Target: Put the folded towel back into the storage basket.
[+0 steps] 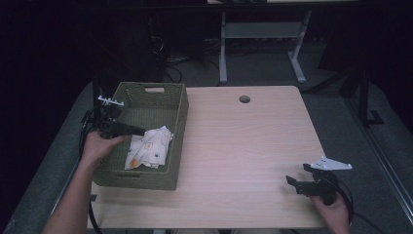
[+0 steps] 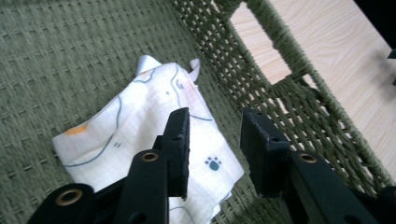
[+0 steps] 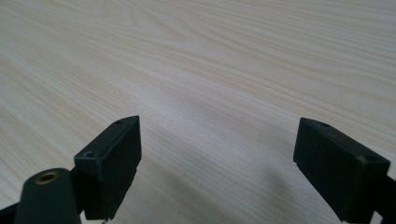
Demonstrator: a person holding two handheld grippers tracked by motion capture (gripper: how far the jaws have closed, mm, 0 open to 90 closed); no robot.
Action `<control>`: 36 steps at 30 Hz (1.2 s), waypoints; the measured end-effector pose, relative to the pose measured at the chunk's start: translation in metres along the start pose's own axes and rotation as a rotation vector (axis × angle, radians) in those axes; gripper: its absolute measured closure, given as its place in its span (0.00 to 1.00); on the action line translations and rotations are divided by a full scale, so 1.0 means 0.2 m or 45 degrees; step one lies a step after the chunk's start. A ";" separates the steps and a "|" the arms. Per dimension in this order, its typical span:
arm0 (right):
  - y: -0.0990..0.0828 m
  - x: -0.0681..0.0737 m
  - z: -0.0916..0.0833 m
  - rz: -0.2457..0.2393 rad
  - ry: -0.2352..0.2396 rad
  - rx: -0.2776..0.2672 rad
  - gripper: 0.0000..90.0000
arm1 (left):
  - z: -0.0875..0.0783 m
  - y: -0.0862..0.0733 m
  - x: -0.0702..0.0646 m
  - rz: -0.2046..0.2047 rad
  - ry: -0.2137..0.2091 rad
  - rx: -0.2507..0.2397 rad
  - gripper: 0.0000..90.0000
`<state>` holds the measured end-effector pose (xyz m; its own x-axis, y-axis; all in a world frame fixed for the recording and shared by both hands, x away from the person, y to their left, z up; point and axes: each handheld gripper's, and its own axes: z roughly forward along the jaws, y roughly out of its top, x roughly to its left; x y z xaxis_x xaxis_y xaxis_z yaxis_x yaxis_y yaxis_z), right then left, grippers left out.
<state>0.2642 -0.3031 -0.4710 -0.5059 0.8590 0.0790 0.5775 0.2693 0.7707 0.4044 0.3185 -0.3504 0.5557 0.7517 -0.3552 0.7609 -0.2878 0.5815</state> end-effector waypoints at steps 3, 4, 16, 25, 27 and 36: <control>0.01 0.00 0.01 -0.002 0.003 0.006 0.16 | 0.00 -0.02 -0.02 0.002 0.001 -0.004 0.69; 0.01 -0.01 0.01 -0.005 0.003 0.006 0.16 | 0.00 -0.02 -0.02 0.001 0.000 -0.005 0.68; 0.02 0.01 0.04 -0.032 0.023 0.024 0.16 | 0.00 -0.04 -0.11 0.010 -0.033 -0.053 0.64; 0.02 0.01 0.03 -0.034 0.030 0.009 0.16 | -0.01 -0.04 -0.21 0.051 -0.052 -0.089 0.61; 0.03 0.01 0.03 -0.034 0.030 0.008 0.16 | -0.02 -0.04 -0.23 0.061 -0.058 -0.095 0.61; 0.02 0.01 0.03 -0.023 0.028 0.011 0.16 | -0.02 -0.03 -0.28 0.091 -0.076 -0.105 0.59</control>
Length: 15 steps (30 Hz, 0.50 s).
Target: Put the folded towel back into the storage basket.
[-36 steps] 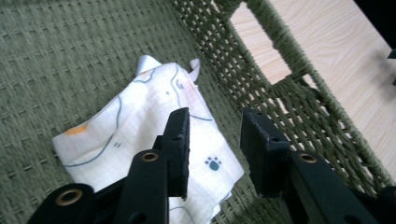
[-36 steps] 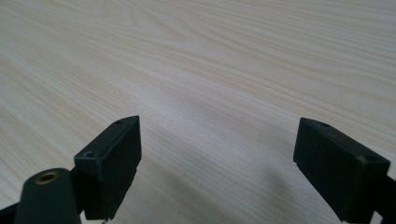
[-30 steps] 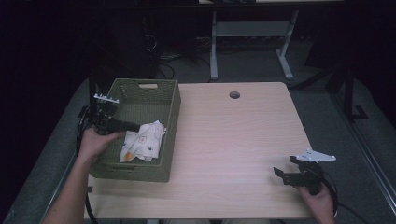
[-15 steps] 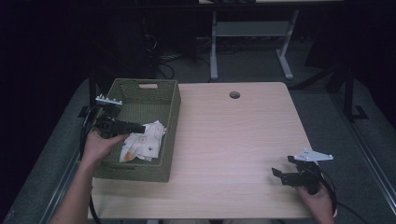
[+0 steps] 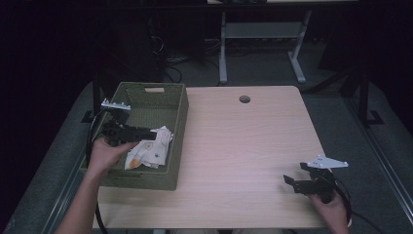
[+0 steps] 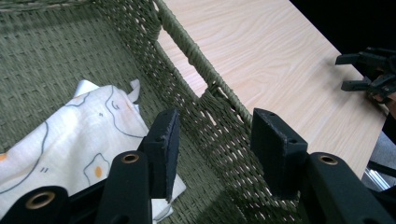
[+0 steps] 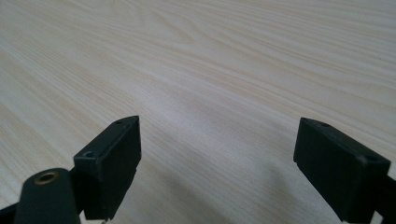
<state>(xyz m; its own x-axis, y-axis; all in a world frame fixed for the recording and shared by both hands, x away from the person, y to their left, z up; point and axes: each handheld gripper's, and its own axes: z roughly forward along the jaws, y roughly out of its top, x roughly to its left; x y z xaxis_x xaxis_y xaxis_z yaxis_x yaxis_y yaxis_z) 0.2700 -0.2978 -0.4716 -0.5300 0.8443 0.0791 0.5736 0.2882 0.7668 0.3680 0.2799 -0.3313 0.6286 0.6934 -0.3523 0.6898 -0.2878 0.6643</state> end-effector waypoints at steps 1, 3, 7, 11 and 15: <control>0.00 0.00 0.00 0.000 -0.001 0.003 0.16 | 0.01 0.00 -0.01 0.000 0.000 0.004 0.58; 0.00 0.00 0.00 0.000 -0.001 0.005 0.16 | 0.02 0.00 -0.02 0.009 -0.004 0.008 0.58; 0.00 0.00 0.00 -0.005 0.002 0.005 0.16 | 0.04 0.02 -0.05 0.031 -0.020 0.007 0.58; 0.00 0.00 0.00 -0.002 0.003 0.008 0.16 | 0.05 0.03 -0.09 0.048 -0.033 0.000 0.57; 0.00 0.00 0.00 -0.002 0.001 0.004 0.16 | 0.05 0.05 -0.12 0.071 -0.044 -0.002 0.56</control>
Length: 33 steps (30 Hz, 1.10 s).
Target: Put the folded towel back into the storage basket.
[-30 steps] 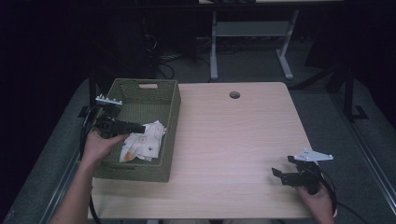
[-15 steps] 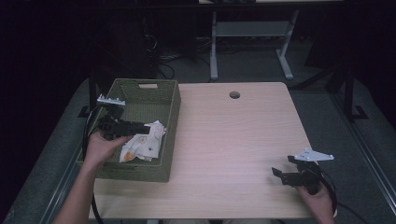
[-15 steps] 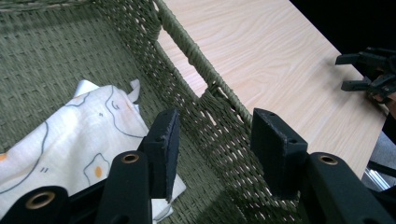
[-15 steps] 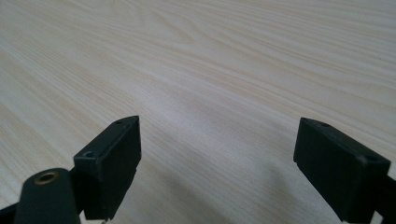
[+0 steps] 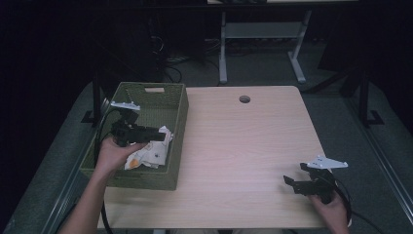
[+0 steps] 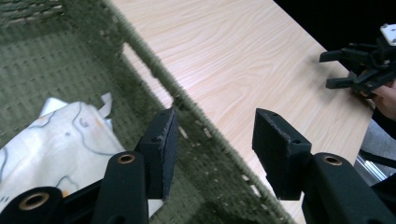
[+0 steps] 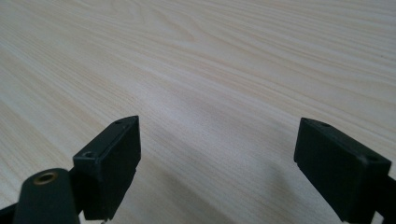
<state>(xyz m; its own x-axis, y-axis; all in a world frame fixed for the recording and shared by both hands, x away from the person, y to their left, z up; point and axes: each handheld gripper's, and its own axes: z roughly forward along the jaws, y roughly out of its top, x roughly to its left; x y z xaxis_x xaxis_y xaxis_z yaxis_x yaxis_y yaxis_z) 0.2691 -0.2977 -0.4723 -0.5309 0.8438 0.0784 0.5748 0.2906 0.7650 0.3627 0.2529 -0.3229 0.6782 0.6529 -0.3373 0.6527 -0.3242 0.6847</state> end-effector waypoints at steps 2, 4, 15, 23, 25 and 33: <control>0.00 0.00 0.00 0.005 0.001 0.003 0.16 | 0.00 0.01 -0.02 0.018 -0.004 0.001 0.56; 0.00 0.00 0.00 0.005 0.002 0.002 0.16 | 0.00 0.02 -0.04 0.029 -0.010 0.001 0.56; 0.00 0.00 0.00 0.000 0.004 -0.001 0.16 | 0.04 0.07 -0.14 0.083 -0.034 0.008 0.55; 0.00 0.00 0.00 0.005 0.007 0.003 0.16 | 0.08 0.08 -0.18 0.090 -0.034 0.013 0.53; 0.00 0.00 0.00 0.001 0.006 0.001 0.16 | 0.09 0.08 -0.19 0.083 -0.037 0.006 0.52; 0.00 0.00 -0.01 -0.004 0.004 -0.003 0.16 | 0.15 0.09 -0.24 0.091 -0.044 0.014 0.51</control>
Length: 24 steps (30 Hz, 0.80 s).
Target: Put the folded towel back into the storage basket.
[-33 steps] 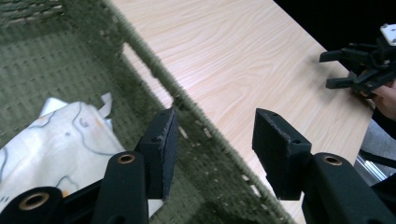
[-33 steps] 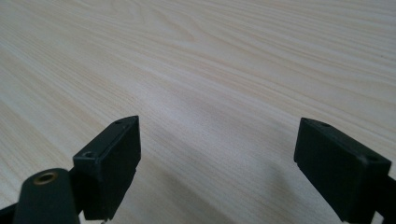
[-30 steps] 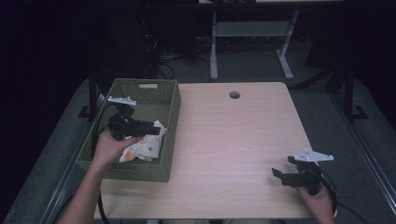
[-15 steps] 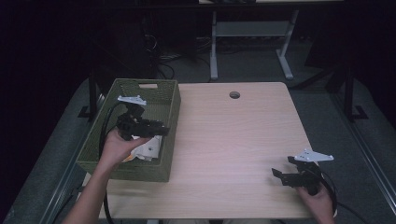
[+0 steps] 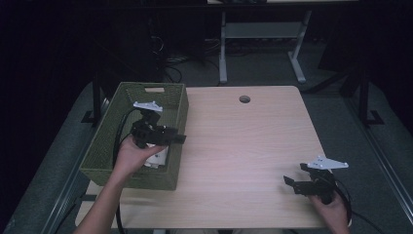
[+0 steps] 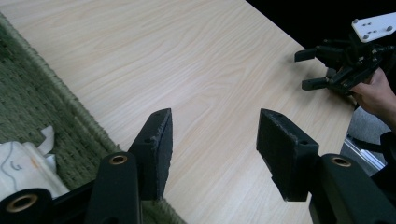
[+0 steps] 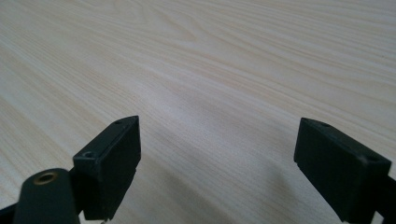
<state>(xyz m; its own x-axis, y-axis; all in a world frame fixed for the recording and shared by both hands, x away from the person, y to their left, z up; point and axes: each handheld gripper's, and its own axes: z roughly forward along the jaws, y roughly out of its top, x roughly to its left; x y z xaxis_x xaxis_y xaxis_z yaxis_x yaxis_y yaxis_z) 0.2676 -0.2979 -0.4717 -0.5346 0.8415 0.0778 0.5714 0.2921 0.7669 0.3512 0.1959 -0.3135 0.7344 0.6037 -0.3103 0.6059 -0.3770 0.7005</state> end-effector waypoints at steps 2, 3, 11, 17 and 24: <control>0.00 0.00 0.00 -0.004 0.000 -0.002 0.16 | 0.02 0.00 -0.01 0.006 -0.001 0.000 0.51; 0.00 0.00 0.00 -0.001 0.001 -0.004 0.16 | 0.02 0.00 -0.02 0.007 -0.003 0.002 0.50; 0.00 0.00 0.00 -0.004 0.006 0.000 0.16 | 0.10 0.01 -0.08 0.017 -0.025 0.004 0.49; 0.00 0.00 -0.01 -0.004 0.009 -0.004 0.16 | 0.15 0.02 -0.13 0.047 -0.023 0.009 0.47; 0.00 0.00 -0.01 -0.015 0.012 -0.010 0.16 | 0.20 0.00 -0.19 0.072 -0.020 0.023 0.46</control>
<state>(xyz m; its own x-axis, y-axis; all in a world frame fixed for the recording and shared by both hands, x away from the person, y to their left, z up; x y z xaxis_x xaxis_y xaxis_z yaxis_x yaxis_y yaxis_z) 0.2665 -0.2989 -0.4705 -0.5471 0.8337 0.0751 0.5604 0.2981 0.7727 0.3361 0.1450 -0.3267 0.7723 0.5699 -0.2806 0.5685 -0.4229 0.7057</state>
